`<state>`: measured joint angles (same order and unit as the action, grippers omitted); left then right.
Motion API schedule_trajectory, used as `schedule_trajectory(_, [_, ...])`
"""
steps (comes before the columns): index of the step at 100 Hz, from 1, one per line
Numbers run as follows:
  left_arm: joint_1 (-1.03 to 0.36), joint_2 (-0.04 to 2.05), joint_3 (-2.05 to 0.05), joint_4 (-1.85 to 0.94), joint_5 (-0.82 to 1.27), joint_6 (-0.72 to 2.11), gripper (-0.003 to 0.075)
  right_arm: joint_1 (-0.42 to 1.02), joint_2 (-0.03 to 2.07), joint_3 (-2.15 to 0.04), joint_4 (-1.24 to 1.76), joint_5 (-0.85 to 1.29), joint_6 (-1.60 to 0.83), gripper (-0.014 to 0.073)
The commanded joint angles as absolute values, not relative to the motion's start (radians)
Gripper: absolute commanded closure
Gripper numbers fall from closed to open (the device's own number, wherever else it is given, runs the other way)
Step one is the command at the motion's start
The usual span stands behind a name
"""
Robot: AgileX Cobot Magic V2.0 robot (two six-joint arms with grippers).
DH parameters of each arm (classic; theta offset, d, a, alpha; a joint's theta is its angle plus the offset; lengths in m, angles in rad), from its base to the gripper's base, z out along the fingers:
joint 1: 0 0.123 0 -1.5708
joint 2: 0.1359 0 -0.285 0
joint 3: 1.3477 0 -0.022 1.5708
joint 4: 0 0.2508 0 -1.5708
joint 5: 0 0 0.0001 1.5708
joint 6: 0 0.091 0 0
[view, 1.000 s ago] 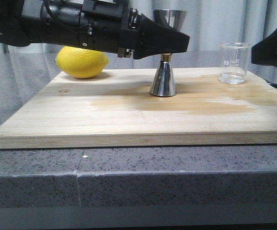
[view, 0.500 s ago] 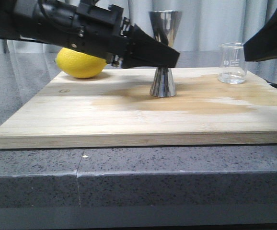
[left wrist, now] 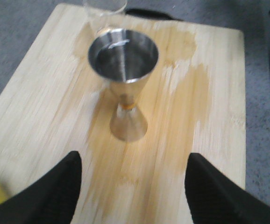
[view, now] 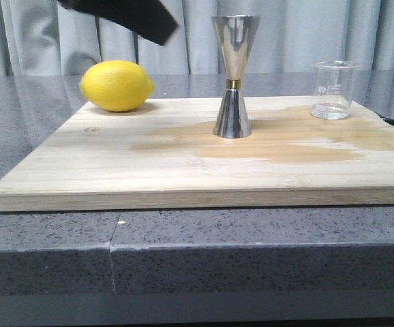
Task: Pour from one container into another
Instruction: 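Open the left gripper and withdraw it from the jigger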
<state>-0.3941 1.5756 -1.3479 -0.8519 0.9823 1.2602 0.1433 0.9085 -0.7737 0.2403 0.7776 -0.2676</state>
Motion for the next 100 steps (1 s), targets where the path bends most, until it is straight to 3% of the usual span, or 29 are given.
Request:
schedule_trajectory(1, [-0.393,1.462,-1.379,-0.698,0.958,1.027,0.0279,0.101,0.892,-0.843,0.223,0.821,-0.243,0.0032])
schedule_trajectory(16, [-0.393,1.333,-1.379,-0.404,0.982,0.657,0.0279,0.063,0.879,-0.894,0.159,0.959,-0.206,0.0032])
schedule_trajectory(42, [-0.393,1.136,-1.324,-0.09,1.058,0.291,0.0279,0.06,0.82,-0.925,-0.022,1.074,-0.049,0.0032])
schedule_trajectory(82, [-0.393,0.762,-0.843,0.044,0.744,-0.062,0.028,0.06,0.569,-0.829,0.037,0.817,-0.041,0.0032])
schedule_trajectory(100, [-0.393,0.623,-0.675,0.046,0.584,-0.094,0.028,0.06,0.503,-0.758,0.051,0.717,-0.041,0.0032])
